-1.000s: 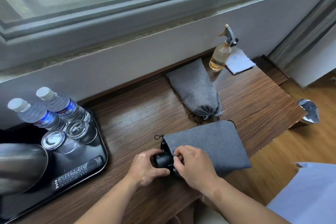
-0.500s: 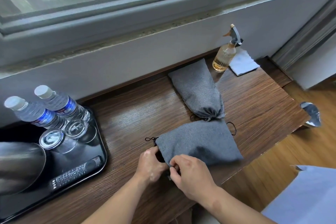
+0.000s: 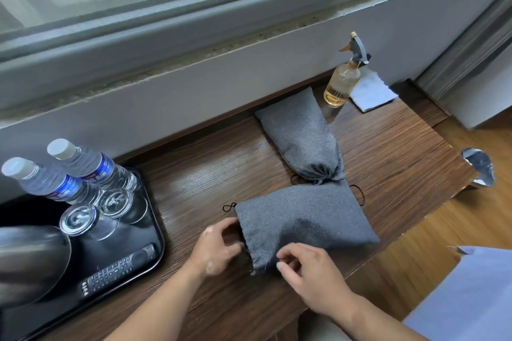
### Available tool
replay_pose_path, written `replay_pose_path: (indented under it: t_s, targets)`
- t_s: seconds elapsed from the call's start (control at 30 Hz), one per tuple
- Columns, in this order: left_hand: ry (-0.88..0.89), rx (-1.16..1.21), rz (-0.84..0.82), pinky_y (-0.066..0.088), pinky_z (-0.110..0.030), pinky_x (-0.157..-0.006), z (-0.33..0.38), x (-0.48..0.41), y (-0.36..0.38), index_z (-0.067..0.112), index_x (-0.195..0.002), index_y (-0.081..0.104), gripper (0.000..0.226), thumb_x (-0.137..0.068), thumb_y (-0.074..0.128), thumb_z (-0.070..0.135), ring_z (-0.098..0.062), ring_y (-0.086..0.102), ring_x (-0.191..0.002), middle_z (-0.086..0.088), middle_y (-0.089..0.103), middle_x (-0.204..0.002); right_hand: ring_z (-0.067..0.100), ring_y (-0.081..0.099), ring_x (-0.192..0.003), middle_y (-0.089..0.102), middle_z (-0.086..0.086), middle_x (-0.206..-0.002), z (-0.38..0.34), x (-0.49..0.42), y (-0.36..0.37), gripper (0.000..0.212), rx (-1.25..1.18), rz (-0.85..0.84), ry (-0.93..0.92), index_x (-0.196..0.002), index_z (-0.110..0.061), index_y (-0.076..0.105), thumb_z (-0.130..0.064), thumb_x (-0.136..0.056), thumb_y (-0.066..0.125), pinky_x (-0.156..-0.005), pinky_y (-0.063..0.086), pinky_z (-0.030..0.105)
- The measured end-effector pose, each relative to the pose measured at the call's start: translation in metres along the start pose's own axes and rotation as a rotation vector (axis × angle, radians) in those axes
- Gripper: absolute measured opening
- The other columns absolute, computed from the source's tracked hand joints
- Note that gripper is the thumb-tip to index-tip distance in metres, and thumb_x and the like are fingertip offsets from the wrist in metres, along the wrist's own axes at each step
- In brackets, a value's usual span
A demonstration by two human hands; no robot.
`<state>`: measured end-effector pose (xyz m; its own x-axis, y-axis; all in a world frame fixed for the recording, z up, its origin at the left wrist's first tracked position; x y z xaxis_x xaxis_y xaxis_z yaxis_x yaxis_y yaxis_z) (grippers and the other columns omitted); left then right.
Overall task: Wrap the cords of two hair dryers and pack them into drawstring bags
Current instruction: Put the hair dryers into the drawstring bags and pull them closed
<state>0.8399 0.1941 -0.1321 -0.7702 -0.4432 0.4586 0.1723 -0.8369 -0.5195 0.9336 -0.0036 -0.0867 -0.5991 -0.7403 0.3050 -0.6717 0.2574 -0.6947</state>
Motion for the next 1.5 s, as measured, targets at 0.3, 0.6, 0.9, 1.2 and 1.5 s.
replay_pose_path:
  t_s: [0.3, 0.6, 0.9, 1.2, 1.5]
  targets:
    - [0.202, -0.368, -0.047, 0.037, -0.032, -0.117, 0.037, -0.057, -0.027, 0.035, -0.143, 0.053, 0.069, -0.084, 0.071, 0.005, -0.016, 0.048, -0.137, 0.008, 0.057, -0.145, 0.02, 0.074, -0.085, 0.07, 0.001, -0.1, 0.085, 0.025, 0.017, 0.039, -0.696, 0.249, 0.731, -0.115, -0.02, 0.056, -0.037, -0.086, 0.076, -0.082, 0.062, 0.043]
    - [0.218, -0.341, -0.042, 0.046, -0.011, -0.081, 0.03, -0.052, -0.015, 0.028, -0.127, 0.071, 0.066, -0.081, 0.049, -0.015, -0.022, 0.069, -0.11, 0.0, 0.074, -0.122, 0.026, 0.069, -0.097, 0.065, 0.003, -0.107, 0.061, 0.002, 0.032, 0.052, -0.987, 0.271, 0.732, -0.138, -0.018, 0.042, -0.025, -0.094, 0.069, -0.08, 0.061, 0.039]
    - [0.084, -0.244, 0.038, 0.043, -0.011, -0.105, -0.037, 0.012, -0.027, 0.035, -0.126, 0.071, 0.07, -0.07, 0.058, -0.006, -0.005, 0.066, -0.118, 0.013, 0.074, -0.123, 0.02, 0.07, -0.102, 0.07, 0.0, -0.109, 0.035, -0.024, 0.042, 0.058, -0.837, 0.131, 0.595, -0.143, -0.026, 0.045, -0.027, -0.091, 0.071, -0.081, 0.063, 0.045]
    - [-0.049, 0.003, 0.181, 0.032, 0.005, -0.097, -0.06, 0.071, -0.005, 0.023, -0.127, 0.071, 0.07, -0.068, 0.058, -0.013, 0.006, 0.062, -0.111, 0.018, 0.069, -0.116, 0.01, 0.068, -0.108, 0.074, -0.011, -0.109, 0.018, -0.076, 0.047, 0.069, -0.522, -0.086, 0.383, -0.14, -0.035, 0.052, -0.048, -0.076, 0.075, -0.103, 0.051, 0.043]
    - [-0.155, 0.158, 0.298, 0.047, -0.014, -0.104, -0.052, 0.086, 0.025, 0.024, -0.129, 0.07, 0.071, -0.071, 0.059, -0.014, 0.004, 0.065, -0.108, 0.01, 0.074, -0.116, 0.01, 0.067, -0.106, 0.072, -0.01, -0.11, 0.003, -0.119, 0.038, 0.075, -0.356, -0.312, 0.207, -0.141, -0.037, 0.053, -0.053, -0.07, 0.07, -0.103, 0.051, 0.038]
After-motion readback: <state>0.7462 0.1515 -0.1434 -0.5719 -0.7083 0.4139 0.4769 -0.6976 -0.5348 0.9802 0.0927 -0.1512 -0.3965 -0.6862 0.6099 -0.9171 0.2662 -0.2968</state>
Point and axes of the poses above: each hand's wrist, its own x-axis away from the middle knuckle, its own y-axis out of the palm, z = x × y, the point moved 8 cm from there along -x, towards the middle knuckle
